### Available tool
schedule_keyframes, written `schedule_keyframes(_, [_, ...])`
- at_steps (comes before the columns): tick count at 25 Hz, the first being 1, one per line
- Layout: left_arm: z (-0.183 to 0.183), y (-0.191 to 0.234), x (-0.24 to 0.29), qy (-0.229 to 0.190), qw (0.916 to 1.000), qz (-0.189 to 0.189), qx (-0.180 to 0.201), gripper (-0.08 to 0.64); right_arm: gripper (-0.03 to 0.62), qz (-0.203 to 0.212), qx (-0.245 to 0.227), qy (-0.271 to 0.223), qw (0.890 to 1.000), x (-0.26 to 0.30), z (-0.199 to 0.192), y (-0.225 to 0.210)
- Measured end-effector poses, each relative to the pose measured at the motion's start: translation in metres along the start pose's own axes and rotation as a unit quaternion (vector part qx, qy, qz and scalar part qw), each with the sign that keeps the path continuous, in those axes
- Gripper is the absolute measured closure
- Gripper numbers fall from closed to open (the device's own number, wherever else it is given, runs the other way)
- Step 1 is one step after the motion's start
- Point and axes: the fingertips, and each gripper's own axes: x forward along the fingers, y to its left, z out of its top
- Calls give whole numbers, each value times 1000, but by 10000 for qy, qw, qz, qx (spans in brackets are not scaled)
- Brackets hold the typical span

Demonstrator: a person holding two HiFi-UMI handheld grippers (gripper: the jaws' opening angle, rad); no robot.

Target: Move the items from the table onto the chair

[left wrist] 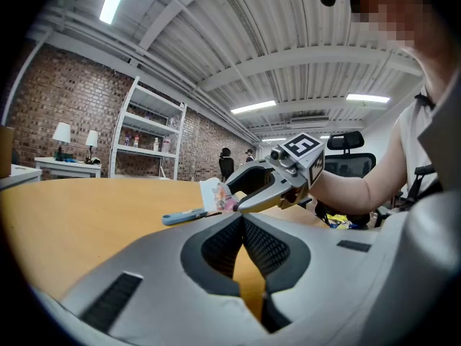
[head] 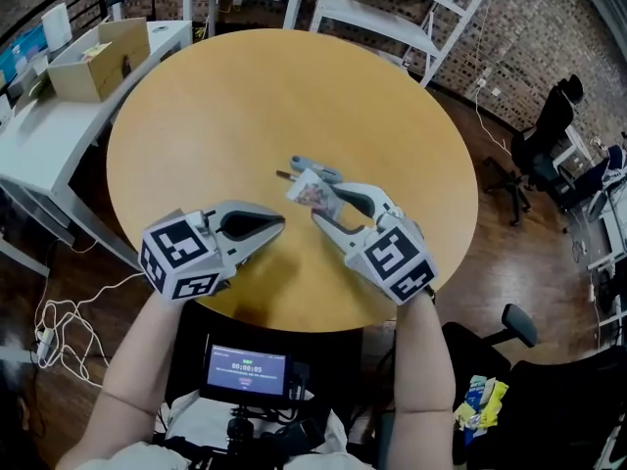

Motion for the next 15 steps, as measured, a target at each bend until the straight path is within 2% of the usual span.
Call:
schedule_keyframes(4, [2,3,-5,-82,10000,41,-23,552,414,170,732,-665,9950,-18,9,7])
schedule_keyframes(7, [4,6,-4,-63,9999,83,-34,552,414,44,1173,-991,9881,-35,9,-2])
schedule_keyframes(15, [3,5,2,3,9999,107,-49,552,414,-262,1576,-1142,9805,-64,-15,1])
